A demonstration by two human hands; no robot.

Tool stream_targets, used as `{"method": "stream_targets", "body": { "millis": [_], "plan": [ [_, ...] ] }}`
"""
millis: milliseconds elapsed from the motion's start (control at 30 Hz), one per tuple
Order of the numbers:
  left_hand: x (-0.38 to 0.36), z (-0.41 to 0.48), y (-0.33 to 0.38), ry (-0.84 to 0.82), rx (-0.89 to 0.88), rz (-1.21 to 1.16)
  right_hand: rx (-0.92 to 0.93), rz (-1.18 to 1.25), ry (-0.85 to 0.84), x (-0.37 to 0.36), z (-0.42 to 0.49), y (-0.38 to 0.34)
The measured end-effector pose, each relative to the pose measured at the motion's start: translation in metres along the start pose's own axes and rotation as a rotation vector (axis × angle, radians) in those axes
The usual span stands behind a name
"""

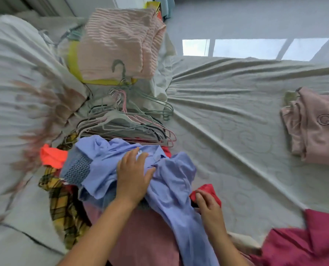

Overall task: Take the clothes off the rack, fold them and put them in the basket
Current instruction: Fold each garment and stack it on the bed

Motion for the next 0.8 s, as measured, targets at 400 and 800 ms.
{"method": "stream_targets", "body": {
  "millis": [400,800],
  "plan": [
    [0.034,0.017,-0.089,-0.234,0.326,-0.614,0.014,-0.018,0.242,0.028,-0.017,-0.053],
    [0.170,0.008,0.101,-0.308,-0.242,-1.002,0.286,-0.180,0.189,0.104,-0.107,-0.143]
  ]
}}
Point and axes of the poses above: each hand's wrist, its own z-axis towards the middle knuckle, its own x-axis out of the back of the hand, y = z × x, the point moved 7 cm from there along z, towards the middle knuckle, and after that the axes turned 3 degrees about -x, right-handed, at the moved point
